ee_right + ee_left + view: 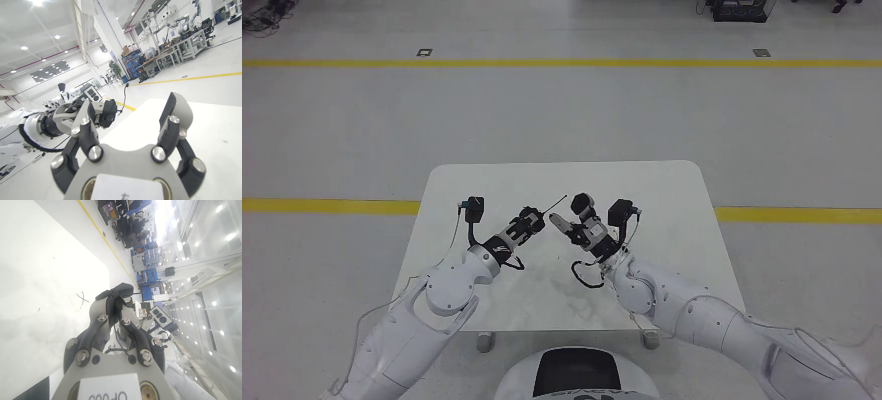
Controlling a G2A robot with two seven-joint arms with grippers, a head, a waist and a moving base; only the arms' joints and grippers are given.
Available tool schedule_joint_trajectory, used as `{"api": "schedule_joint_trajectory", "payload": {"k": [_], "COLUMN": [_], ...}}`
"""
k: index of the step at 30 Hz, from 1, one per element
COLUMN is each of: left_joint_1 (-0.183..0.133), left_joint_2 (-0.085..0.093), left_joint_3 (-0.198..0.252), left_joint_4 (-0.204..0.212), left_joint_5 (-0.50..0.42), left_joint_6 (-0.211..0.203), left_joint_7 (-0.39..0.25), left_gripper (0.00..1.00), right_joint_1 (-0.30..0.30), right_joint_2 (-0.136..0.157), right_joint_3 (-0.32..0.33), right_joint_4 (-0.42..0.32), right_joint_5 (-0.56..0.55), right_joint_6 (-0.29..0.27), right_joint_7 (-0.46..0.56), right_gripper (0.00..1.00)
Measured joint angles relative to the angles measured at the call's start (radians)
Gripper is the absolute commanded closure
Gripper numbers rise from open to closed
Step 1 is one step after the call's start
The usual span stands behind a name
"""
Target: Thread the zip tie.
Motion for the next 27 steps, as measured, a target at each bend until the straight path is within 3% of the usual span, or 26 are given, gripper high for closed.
{"api": "schedule_joint_trajectory", "payload": {"k": [7,12,20,27], "left_joint_1": [0.0,0.0,0.0,0.0], "left_joint_2": [0.0,0.0,0.0,0.0], "left_joint_3": [0.0,0.0,0.0,0.0], "left_joint_4": [0.0,0.0,0.0,0.0], "left_joint_5": [0.0,0.0,0.0,0.0], "left_joint_6": [0.0,0.0,0.0,0.0], "left_joint_7": [0.0,0.0,0.0,0.0], "left_gripper": [1.0,1.0,1.0,1.0], "right_joint_1": [-0.001,-0.036,-0.07,-0.094], "right_joint_2": [-0.001,0.023,0.158,0.266], "right_joint_3": [0.002,0.042,0.073,0.123], "right_joint_4": [0.0,-0.087,-0.352,-0.489], "right_joint_5": [0.001,0.006,0.107,0.266], "right_joint_6": [0.0,0.0,0.0,0.0], "right_joint_7": [0.001,0.022,0.187,0.366], "right_gripper": [0.0,0.0,0.0,0.0]}}
